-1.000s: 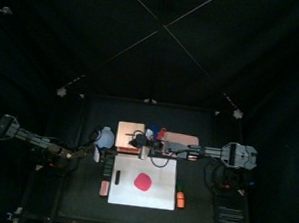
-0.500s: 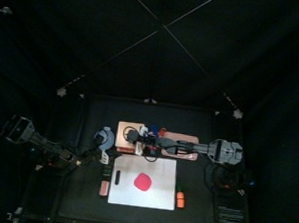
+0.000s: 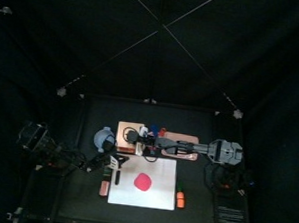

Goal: Get the cutter from the drawer then cut the dough then place the extra dough in the bowl
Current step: Open the drawer

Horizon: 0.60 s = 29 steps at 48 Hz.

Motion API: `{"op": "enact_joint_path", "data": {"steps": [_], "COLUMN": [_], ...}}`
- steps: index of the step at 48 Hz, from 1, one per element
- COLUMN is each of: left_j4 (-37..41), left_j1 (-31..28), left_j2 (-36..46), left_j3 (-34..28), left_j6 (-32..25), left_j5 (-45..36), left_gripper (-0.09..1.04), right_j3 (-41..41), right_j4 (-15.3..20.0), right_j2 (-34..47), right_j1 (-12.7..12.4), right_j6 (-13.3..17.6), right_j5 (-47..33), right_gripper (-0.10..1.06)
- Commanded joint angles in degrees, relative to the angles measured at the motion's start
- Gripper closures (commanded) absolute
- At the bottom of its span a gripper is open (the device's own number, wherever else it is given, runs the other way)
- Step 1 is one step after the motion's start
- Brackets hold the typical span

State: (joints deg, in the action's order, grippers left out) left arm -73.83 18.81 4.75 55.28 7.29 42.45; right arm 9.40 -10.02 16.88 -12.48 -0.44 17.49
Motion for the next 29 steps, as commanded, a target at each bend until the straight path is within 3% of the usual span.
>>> {"op": "enact_joint_path", "data": {"steps": [1, 8, 12, 29], "left_j4": [-0.2, -0.4, -0.8, -5.8], "left_j1": [0.4, 0.5, 0.5, -1.3], "left_j2": [-0.6, -1.6, -2.4, -5.6], "left_j3": [-1.8, -1.3, -1.4, -2.0], "left_j6": [2.4, 7.9, 10.2, 12.7], "left_j5": [0.4, 0.4, 0.7, 3.3], "left_gripper": [0.45, 0.19, 0.12, 0.17], "right_j3": [-0.2, -0.3, -0.4, -1.5], "right_j4": [0.0, 0.1, 0.0, 0.0], "right_j2": [-0.9, -1.0, -1.0, -0.9], "right_j1": [0.6, 0.9, 1.0, 1.4], "right_j6": [-0.1, 0.0, 0.0, 0.3], "right_j5": [1.1, 1.2, 1.3, 1.3], "right_gripper": [0.94, 0.94, 0.94, 0.94]}}
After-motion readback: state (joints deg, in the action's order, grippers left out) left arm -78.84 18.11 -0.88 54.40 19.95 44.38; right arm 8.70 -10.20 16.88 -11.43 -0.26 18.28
